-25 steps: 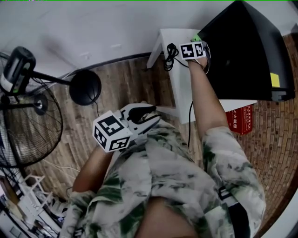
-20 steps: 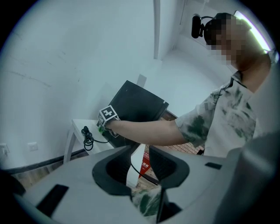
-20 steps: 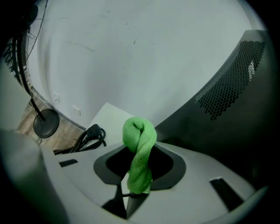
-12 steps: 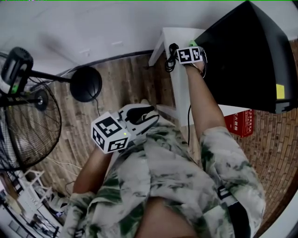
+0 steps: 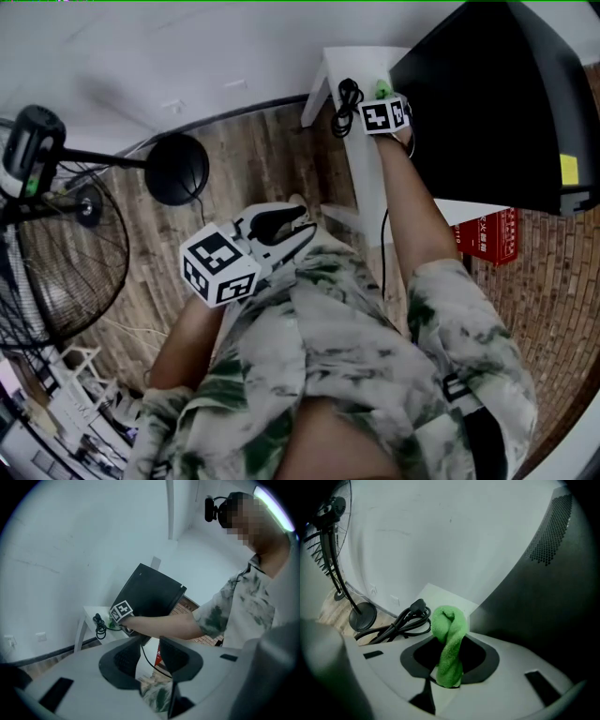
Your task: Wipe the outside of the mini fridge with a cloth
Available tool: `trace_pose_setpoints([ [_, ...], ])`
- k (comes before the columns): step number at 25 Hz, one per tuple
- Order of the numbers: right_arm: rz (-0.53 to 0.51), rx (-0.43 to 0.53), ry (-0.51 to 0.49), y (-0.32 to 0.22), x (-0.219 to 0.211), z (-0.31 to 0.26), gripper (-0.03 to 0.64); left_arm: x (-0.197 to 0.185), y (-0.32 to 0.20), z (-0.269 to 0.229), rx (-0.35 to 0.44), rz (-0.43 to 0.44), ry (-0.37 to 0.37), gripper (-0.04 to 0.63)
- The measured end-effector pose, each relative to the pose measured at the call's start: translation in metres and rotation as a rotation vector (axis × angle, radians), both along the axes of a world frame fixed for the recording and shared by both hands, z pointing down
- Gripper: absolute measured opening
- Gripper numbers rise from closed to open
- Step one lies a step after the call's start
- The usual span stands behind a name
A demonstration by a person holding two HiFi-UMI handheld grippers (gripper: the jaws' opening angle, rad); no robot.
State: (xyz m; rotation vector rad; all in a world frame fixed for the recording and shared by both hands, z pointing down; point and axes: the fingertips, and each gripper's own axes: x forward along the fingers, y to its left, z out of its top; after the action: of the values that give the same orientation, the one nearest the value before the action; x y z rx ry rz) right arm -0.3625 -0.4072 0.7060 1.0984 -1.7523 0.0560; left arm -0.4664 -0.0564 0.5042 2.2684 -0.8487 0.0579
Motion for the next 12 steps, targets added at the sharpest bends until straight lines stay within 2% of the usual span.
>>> trace_pose_setpoints([
  [6,-0.021,0.028,-0.044,0.042,0.008,-0.018,0.117,0.006,0.023,-0.003,0.027,0.050,-0.041,0.135],
  [12,-0.055,0.041,-0.118,0.110,0.015,-0.034,0.117,0.019,0.064,-0.005,0.051,0.115,-0.074,0.135],
])
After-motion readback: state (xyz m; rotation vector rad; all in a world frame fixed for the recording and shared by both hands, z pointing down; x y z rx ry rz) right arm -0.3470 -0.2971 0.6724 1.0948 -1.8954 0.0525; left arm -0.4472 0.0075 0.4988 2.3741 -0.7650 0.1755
